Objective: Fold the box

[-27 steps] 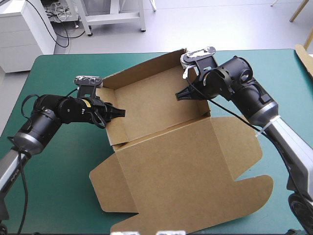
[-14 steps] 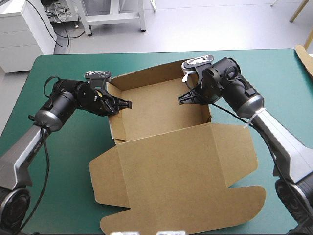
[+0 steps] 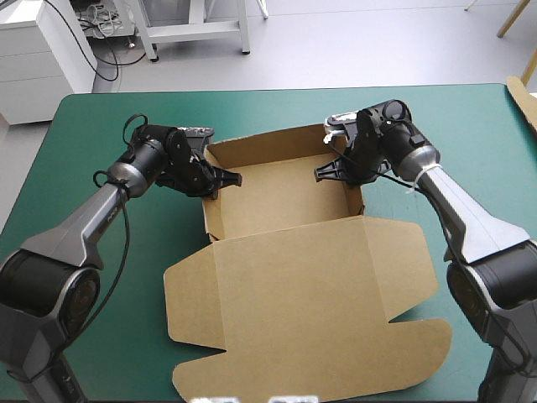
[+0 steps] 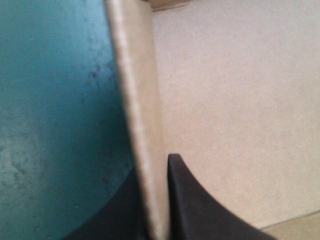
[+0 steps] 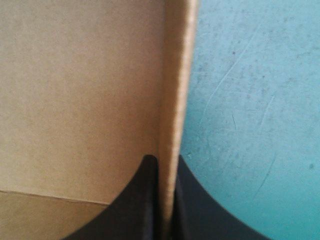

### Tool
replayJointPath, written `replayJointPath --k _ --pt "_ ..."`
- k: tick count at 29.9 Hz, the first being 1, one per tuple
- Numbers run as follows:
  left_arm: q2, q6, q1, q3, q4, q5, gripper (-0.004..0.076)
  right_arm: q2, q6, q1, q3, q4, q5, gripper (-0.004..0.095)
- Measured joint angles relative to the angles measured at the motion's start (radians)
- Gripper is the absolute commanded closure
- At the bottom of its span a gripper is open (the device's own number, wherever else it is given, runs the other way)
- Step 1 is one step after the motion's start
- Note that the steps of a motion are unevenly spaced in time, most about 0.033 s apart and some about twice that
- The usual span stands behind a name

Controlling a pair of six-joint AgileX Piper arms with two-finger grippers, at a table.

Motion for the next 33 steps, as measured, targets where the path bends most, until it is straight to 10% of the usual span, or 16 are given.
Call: replayJointPath --k 17,23,28,33 --pt "0.076 0.087 0.001 -0.043 -0.006 0.020 0.0697 0.103 -0.040 -0.006 -0.035 -0.007 -0.006 0.0800" --pt "0.091 0.152 0.002 -0.079 -0.007 0.057 0.0490 0.149 -0.074 -0.006 -0.071 -0.009 0.003 0.0502" --pt "0.109 0.198 -0.001 -0.112 -0.016 0.122 0.0268 0.160 -0.080 -0.006 -0.103 0.010 0.000 0.0481" --pt "0.120 0.203 -0.002 -0.150 -0.018 0.164 0.0260 0.160 -0.081 -0.006 -0.108 0.021 0.000 0.0477"
